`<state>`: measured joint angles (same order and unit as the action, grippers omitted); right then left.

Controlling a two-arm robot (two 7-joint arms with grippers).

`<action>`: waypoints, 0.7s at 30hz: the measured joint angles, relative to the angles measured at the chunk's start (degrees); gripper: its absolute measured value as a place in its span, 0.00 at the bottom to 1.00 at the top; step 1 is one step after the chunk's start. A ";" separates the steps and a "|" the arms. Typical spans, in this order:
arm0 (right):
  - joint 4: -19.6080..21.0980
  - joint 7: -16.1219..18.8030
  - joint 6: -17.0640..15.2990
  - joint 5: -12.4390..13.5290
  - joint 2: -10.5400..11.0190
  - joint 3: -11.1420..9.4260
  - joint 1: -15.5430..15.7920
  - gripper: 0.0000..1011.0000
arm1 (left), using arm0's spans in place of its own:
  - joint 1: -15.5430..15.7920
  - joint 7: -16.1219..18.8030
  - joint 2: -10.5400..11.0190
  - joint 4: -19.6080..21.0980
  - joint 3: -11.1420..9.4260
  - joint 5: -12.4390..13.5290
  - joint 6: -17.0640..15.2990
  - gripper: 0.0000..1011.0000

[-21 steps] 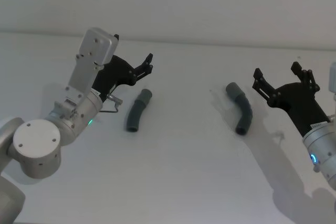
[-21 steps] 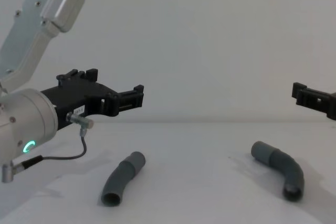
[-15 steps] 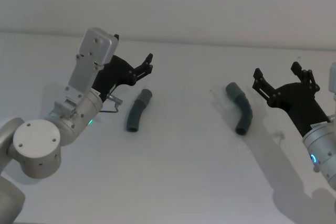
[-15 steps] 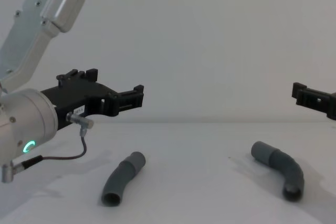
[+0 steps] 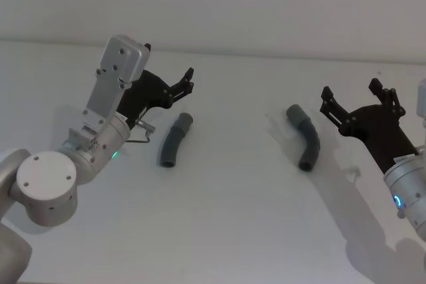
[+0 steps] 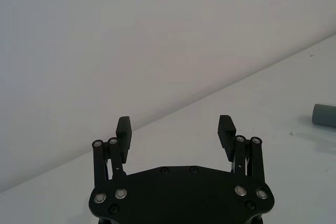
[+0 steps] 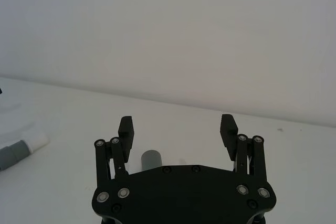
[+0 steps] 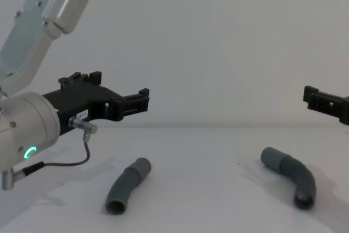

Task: Use both hands to pick up one end of the pipe from the table, align the ends, and insert them.

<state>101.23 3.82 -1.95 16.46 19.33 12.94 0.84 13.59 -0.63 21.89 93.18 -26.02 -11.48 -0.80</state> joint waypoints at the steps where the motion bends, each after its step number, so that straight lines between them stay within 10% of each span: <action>1: 0.00 0.00 0.00 0.00 0.00 0.00 0.00 0.99 | 0.00 0.00 0.00 0.00 0.00 0.00 0.00 0.99; 21: 0.00 0.00 0.00 0.00 0.00 0.00 0.00 0.99 | 0.00 0.00 0.00 0.00 0.00 0.00 0.00 0.99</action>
<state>101.23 3.82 -1.95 16.47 19.33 12.94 0.84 13.59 -0.63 21.89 93.18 -26.02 -11.48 -0.80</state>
